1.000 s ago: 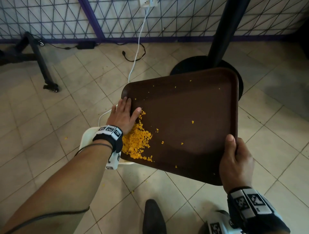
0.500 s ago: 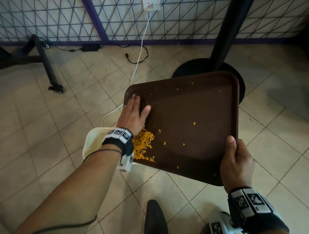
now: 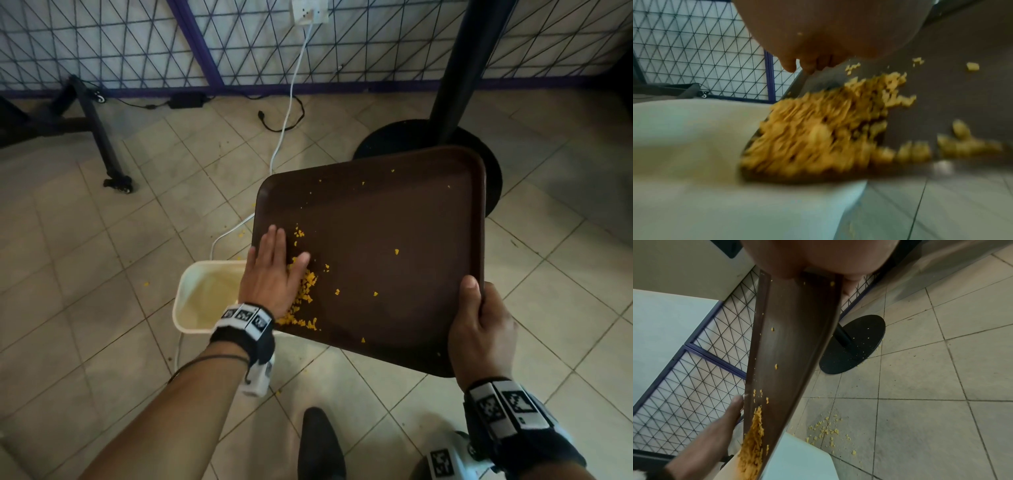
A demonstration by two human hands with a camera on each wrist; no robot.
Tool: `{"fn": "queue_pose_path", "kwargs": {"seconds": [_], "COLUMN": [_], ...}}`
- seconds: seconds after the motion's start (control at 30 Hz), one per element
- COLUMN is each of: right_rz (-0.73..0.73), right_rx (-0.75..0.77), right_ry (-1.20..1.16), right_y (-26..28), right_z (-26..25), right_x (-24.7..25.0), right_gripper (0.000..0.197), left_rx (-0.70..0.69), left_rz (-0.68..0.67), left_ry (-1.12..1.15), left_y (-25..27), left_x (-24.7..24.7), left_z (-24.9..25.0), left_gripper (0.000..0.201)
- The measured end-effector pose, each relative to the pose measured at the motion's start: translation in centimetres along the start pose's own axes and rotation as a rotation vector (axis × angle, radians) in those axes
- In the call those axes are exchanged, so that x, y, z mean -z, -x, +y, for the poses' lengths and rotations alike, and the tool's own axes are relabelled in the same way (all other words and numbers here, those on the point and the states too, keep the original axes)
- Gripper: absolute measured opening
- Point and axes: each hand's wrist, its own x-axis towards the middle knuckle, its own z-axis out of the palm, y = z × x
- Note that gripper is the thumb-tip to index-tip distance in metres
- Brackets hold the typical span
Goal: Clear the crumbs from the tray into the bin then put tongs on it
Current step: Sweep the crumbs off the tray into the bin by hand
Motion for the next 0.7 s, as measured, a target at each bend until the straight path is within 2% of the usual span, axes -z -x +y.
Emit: {"fn": "queue_pose_path", "kwargs": {"seconds": [0.07,0.2,0.4,0.47,0.53,0.7], "right_rz": [-0.001,-0.011,-0.017,-0.019,-0.02,-0.008], "right_rx": [-0.005,-0.008,-0.022,-0.017,-0.016,-0.028], "right_ry": [-0.002,0.0,-0.013,-0.015,-0.018,-0.023], "right_y": [0.0,0.0,-0.1,-0.1,0.0,0.0], "right_z": [-0.1,-0.4,-0.3,-0.3,-0.4,-0.2], "right_x": [0.0,-0.1,0.1,0.1,0.0,-0.2], "right_gripper": [0.04,0.039,0.04,0.04,0.039,0.04], "left_rx": [-0.035,-0.078,0.075,0.064,-0.019,-0.402], "left_rz": [0.029,-0.004,-0.119,-0.093,-0.028,0.1], "left_ry": [0.051,0.027,-0.134,-0.118,-0.059,0.028], "left_y": [-1.8,-2.8,1.8,2.1,1.7,2.6], "left_x": [0.9,0.2,-2.4,-1.7,-0.8,0.0], "left_z": [2.1,4.1,-0.9,-0.8,1.7,12.3], "left_gripper": [0.081,0.082,0.086,0.086,0.084,0.08]}}
